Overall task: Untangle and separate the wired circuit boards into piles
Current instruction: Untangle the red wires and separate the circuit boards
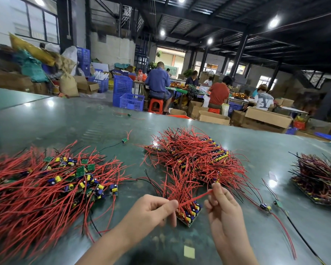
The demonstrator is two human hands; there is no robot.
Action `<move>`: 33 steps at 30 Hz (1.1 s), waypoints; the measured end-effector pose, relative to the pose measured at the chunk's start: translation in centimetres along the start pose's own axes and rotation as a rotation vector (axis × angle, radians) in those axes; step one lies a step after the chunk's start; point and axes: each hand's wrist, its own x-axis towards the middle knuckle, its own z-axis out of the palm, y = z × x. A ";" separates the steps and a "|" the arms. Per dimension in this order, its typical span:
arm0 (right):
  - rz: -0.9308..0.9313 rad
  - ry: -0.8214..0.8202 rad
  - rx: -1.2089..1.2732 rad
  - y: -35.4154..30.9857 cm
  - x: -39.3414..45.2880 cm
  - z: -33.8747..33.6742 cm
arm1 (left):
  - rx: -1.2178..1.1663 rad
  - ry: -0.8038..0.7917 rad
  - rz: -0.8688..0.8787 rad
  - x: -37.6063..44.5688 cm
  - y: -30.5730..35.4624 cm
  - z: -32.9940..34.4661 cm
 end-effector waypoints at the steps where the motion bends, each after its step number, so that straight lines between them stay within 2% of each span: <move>1: 0.007 -0.014 0.007 0.0 0.0 0.0 | 0.038 0.032 0.013 0.0 -0.2 -0.1; 6: 0.165 -0.062 0.000 0.0 -0.1 0.1 | 0.086 0.027 0.040 0.0 0.2 -0.5; 8: 0.192 -0.049 -0.087 -0.3 0.0 0.1 | 0.162 0.156 0.015 0.0 0.6 -1.4; 10: 0.238 -0.039 -0.105 -0.4 0.1 0.2 | 0.375 0.386 -0.044 -0.2 0.9 -2.9; 13: 0.337 -0.040 -0.077 0.1 0.0 0.4 | 0.961 0.727 -0.137 -0.5 0.7 -5.7; 15: 0.366 -0.030 -0.068 0.3 0.1 0.2 | 1.162 0.823 -0.188 -0.5 -0.4 -7.2; 17: 0.373 -0.025 -0.051 0.4 0.2 0.0 | 1.241 0.854 -0.163 -0.5 -1.5 -7.8; 19: 0.376 -0.019 -0.044 0.3 0.2 -0.1 | 1.208 0.791 -0.123 -0.3 -2.1 -7.3; 22: 0.392 -0.029 -0.055 0.5 0.2 0.0 | 1.101 0.494 -0.209 0.4 -2.9 -4.3; 25: 0.422 -0.047 -0.074 0.9 0.0 0.3 | 1.193 0.293 -0.307 0.8 -4.5 -0.9; 29: 0.449 -0.079 -0.107 1.6 -0.4 0.7 | 1.252 0.226 -0.320 1.1 -5.7 1.1; 33: 0.477 -0.102 -0.135 2.0 -0.8 0.9 | 1.142 0.362 -0.303 1.4 -6.1 1.0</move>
